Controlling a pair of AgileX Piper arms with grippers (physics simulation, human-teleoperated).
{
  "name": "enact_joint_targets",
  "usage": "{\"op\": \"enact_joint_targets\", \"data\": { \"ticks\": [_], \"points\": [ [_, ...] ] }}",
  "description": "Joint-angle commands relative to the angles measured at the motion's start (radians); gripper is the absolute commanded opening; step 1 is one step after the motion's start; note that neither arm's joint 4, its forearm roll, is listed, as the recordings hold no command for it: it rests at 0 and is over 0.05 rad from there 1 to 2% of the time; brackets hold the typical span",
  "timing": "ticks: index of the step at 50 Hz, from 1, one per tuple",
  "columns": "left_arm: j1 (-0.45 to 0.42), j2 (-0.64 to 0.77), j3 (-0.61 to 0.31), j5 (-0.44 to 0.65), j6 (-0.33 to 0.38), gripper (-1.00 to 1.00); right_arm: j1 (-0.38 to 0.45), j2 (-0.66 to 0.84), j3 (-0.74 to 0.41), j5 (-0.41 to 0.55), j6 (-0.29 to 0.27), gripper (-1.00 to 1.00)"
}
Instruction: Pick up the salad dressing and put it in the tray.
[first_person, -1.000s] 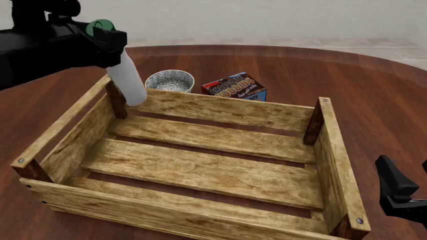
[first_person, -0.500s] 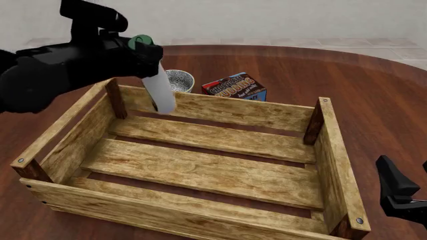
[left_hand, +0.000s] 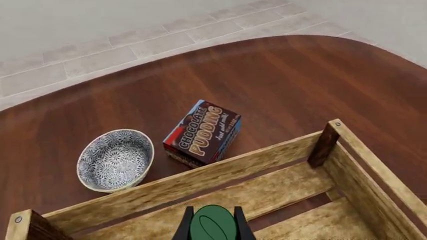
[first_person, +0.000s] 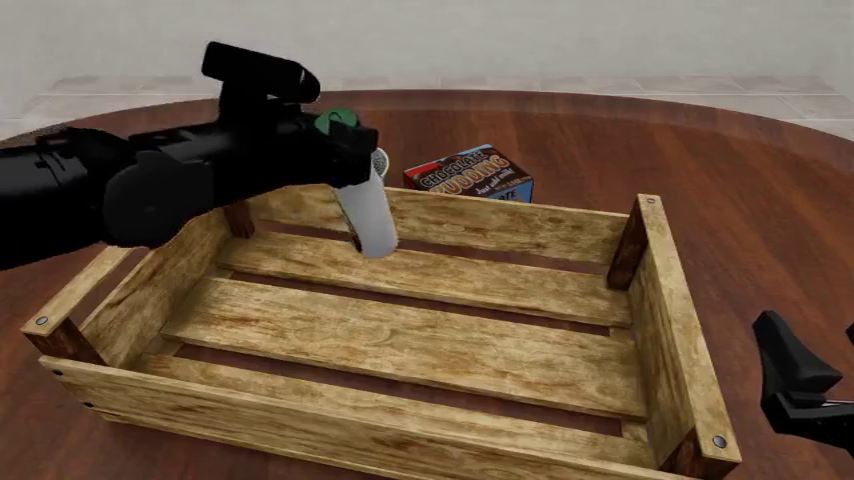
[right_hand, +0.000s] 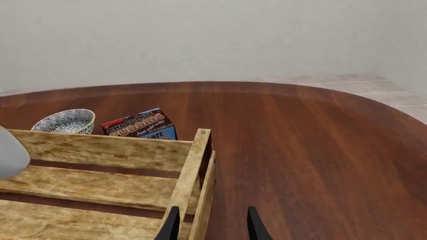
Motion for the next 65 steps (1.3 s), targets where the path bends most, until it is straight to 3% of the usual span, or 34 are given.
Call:
{"op": "enact_joint_targets", "data": {
  "ticks": [1, 23, 65],
  "points": [
    [-0.038, 0.046, 0.000, -0.036, -0.034, -1.00, -0.002, 0.005, 0.000, -0.005, 0.005, 1.00],
    [-0.046, 0.143, 0.037, -0.103, 0.020, -1.00, -0.002, 0.010, 0.000, -0.009, 0.010, 1.00],
    [0.000, 0.311, 0.054, -0.177, 0.019, -1.00, -0.003, 0.009, 0.000, -0.008, 0.015, 1.00]
  ]
}}
